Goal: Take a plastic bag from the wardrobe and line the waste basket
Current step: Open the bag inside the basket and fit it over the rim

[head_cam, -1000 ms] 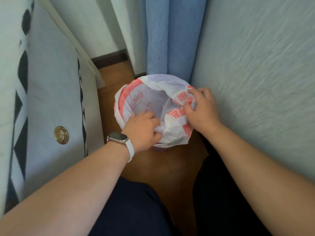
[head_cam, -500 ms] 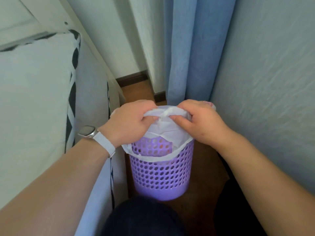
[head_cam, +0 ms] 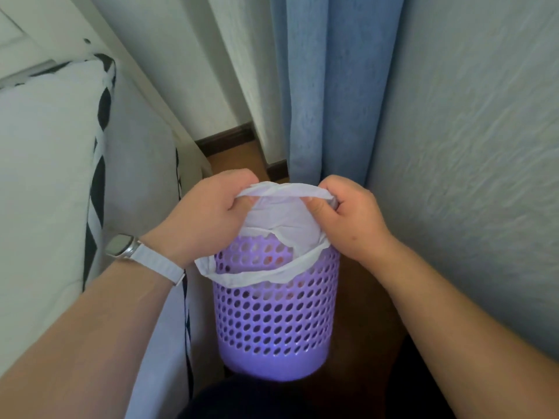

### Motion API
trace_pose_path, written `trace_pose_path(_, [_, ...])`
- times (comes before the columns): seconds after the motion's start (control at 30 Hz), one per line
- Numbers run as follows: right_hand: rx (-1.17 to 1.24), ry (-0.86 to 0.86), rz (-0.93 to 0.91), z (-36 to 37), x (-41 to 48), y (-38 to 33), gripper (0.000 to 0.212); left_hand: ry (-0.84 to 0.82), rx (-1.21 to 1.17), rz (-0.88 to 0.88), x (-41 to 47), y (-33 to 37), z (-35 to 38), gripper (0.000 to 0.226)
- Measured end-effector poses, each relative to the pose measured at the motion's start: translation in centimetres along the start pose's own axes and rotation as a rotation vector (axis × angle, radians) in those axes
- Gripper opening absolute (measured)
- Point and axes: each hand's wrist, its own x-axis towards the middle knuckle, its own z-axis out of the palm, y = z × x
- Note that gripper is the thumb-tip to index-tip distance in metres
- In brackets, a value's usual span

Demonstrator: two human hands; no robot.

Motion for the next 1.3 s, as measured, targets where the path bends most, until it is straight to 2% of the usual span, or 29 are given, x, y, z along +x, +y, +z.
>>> trace_pose_path(0.13, [-0.003,-0.027,0.027,0.1,-0.2,-0.2,0.026,-0.097,0.055,0.019,-0.1,-0.6,0.3,0.03])
trace_pose_path(0.27, [0.039,0.029,-0.003,0.3,0.1,-0.9,0.024,-0.029,0.049,0.158,-0.1,0.8,-0.2,0.041])
trace_pose_path(0.43, [-0.024,0.012,-0.086,1.0,0.1,-2.4,0.034,0.024,0.119,0.215,-0.2,2.1,-0.3,0.025])
trace_pose_path(0.6, [-0.078,-0.153,-0.172,-0.7,1.1,-2.8,0.033,0.029,0.191,0.156,-0.4,1.5,0.0,0.019])
trace_pose_path(0.7, [-0.037,-0.104,-0.227,-2.6,2.1,-1.2,0.038,0.038,0.14,0.113,-0.1,1.0,-0.8,0.005])
trace_pose_path(0.83, [0.017,-0.015,-0.178,-2.6,2.0,-0.2,0.033,0.078,0.027,0.108,0.0,0.6,-1.4,0.012])
trace_pose_path(1.0, [-0.013,0.098,-0.144,-1.9,1.6,-1.0,0.048,0.106,-0.106,0.027,0.1,1.1,-1.7,0.009])
trace_pose_path(1.17, [-0.046,0.046,-0.151,-0.9,1.0,-1.3,0.047,0.019,-0.056,0.177,-0.2,2.0,-1.2,0.043])
trace_pose_path(1.23, [-0.078,0.011,-0.182,-0.4,0.8,-1.5,0.043,0.017,-0.05,0.229,-0.2,2.4,-0.8,0.043])
trace_pose_path(1.3, [-0.093,0.004,-0.196,0.0,0.6,-1.9,0.042,0.002,0.009,0.285,-0.2,2.6,-0.4,0.034])
